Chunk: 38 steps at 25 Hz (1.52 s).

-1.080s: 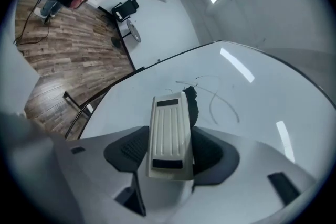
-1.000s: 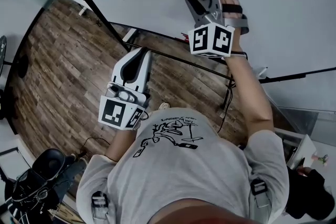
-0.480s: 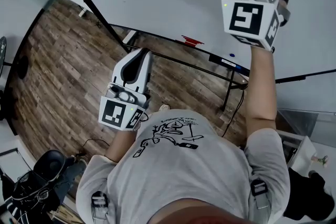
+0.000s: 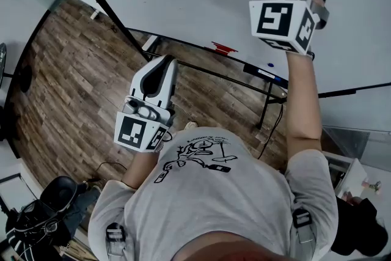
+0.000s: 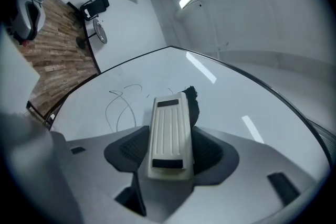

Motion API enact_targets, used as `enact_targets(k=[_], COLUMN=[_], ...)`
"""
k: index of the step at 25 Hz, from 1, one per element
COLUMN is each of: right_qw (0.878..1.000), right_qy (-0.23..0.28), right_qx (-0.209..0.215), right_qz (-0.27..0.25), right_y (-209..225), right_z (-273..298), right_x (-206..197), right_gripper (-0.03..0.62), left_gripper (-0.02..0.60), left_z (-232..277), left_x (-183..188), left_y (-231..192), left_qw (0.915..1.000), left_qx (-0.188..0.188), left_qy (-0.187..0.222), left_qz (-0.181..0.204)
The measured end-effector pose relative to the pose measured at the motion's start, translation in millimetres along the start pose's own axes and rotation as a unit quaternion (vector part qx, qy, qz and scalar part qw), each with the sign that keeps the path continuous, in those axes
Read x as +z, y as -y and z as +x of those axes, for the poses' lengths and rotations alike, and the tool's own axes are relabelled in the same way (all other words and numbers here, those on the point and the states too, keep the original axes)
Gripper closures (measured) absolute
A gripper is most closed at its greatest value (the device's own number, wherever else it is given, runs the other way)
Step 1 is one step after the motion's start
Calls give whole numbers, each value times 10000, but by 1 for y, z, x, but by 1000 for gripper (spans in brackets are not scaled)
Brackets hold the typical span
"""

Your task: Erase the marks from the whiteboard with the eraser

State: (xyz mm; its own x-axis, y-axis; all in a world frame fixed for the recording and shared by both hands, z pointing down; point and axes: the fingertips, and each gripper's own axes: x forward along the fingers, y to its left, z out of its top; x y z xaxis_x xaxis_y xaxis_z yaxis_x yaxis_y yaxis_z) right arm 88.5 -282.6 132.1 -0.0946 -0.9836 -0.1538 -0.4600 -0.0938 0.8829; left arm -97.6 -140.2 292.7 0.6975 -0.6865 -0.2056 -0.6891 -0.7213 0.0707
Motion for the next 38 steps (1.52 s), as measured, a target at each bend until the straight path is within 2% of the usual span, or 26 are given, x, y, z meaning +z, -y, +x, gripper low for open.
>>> enact_targets(k=[21, 29, 38], right_qw=[9978, 9917, 9868], right_qy=[53, 2, -17], right_qx=[557, 1061, 1297], right_qz=[-364, -723, -968], right_y=[-92, -146, -157], right_z=[10, 9, 9], right_x=[-11, -21, -21], right_gripper=[335, 335, 332], left_gripper=[545, 545, 545], left_z=[5, -1, 0], left_x=[-10, -10, -9], left_y=[-7, -6, -4], left_qw=[9999, 9999, 9999], left_qx=[38, 96, 92], left_qy=[-88, -72, -61], left_qz=[-61, -91, -103])
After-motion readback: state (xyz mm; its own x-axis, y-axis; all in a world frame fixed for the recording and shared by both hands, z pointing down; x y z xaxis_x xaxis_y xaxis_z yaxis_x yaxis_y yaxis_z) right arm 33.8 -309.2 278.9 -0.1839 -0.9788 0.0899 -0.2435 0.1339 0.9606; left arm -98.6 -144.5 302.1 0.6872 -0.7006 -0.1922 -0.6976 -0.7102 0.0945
